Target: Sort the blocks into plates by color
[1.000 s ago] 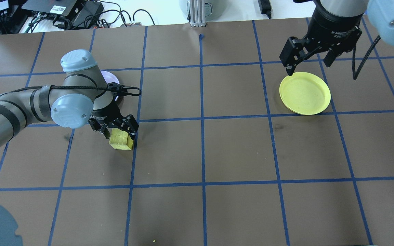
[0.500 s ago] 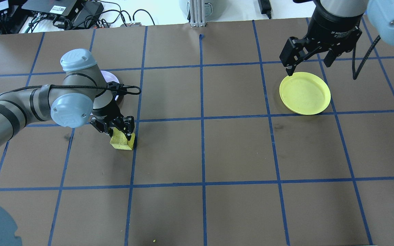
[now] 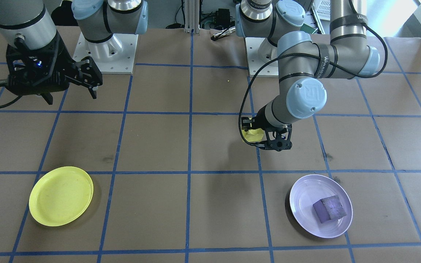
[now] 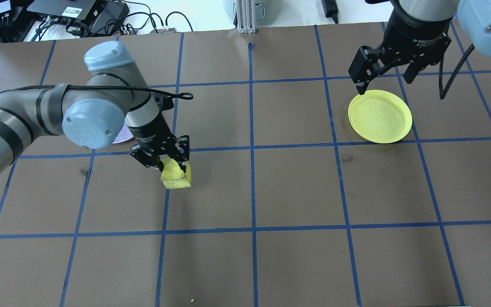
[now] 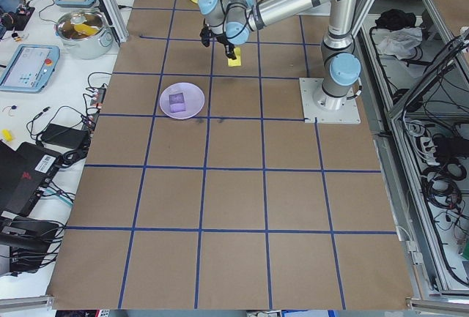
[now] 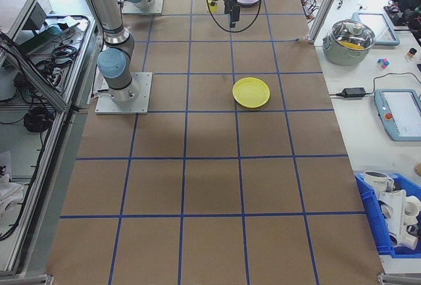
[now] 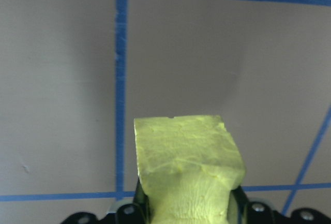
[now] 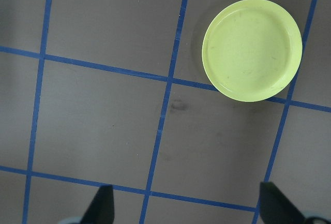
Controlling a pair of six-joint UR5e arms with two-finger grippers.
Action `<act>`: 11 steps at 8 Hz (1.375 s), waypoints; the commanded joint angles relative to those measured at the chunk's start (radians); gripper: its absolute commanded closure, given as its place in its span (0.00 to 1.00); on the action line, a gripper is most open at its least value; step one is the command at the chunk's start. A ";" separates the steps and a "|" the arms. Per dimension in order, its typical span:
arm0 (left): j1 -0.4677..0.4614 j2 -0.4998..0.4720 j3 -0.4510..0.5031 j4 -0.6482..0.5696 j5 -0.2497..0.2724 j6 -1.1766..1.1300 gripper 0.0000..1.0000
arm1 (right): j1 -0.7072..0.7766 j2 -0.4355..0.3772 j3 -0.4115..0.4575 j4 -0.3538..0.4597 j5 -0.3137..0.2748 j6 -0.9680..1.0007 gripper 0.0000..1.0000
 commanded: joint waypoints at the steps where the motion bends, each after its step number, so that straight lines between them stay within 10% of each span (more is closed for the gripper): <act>1: -0.237 -0.026 0.129 -0.008 -0.090 -0.293 0.97 | 0.000 0.000 0.000 -0.001 0.000 0.000 0.00; 8: -0.422 -0.204 0.187 0.263 -0.132 -0.510 0.98 | 0.000 0.002 0.000 -0.002 -0.002 0.000 0.00; 9: -0.422 -0.224 0.185 0.265 -0.126 -0.509 0.91 | 0.000 0.002 0.000 0.000 0.000 0.006 0.00; 11: -0.423 -0.261 0.184 0.283 -0.124 -0.516 0.37 | 0.000 -0.002 0.000 0.008 0.000 0.005 0.00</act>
